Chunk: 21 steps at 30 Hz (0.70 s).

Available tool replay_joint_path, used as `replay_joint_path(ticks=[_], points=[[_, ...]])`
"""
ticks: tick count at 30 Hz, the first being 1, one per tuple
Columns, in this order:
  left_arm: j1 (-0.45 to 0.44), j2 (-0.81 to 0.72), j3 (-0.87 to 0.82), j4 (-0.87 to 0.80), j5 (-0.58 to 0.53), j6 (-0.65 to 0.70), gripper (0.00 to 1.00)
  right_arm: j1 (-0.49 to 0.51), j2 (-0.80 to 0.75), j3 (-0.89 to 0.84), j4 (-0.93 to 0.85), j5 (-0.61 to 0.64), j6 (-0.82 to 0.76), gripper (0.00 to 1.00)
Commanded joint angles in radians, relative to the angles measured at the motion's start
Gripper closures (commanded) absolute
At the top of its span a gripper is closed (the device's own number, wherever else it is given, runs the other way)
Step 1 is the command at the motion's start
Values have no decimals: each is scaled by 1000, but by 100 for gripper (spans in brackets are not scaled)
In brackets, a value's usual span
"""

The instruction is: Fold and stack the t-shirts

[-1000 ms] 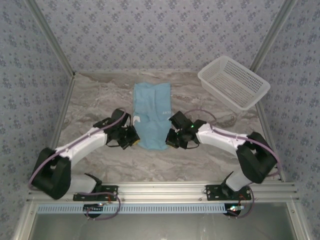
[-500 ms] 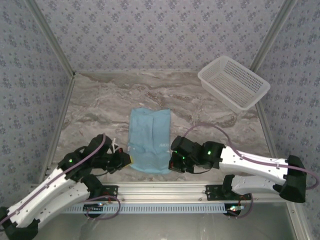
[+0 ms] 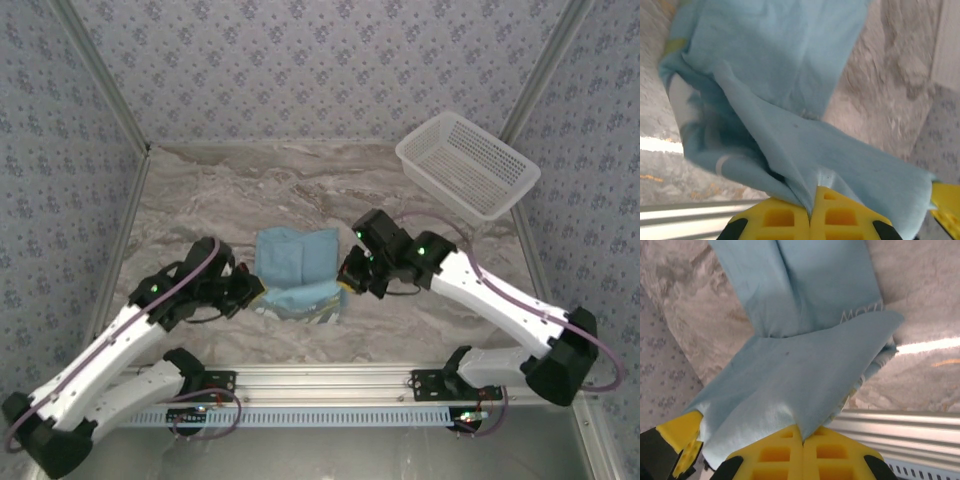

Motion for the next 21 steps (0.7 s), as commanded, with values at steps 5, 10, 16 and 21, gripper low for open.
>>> replay_joint_path(ticks=[5, 10, 16, 21], points=[[234, 352, 181, 96, 124, -119, 97, -225, 309, 113, 170, -236, -116, 100], [333, 683, 329, 208, 189, -25, 72, -336, 613, 256, 288, -339, -124, 84], [392, 851, 497, 224, 151, 127, 52, -395, 773, 502, 151, -206, -284, 49], [352, 639, 366, 115, 63, 208, 52, -357, 625, 414, 108, -72, -380, 44]])
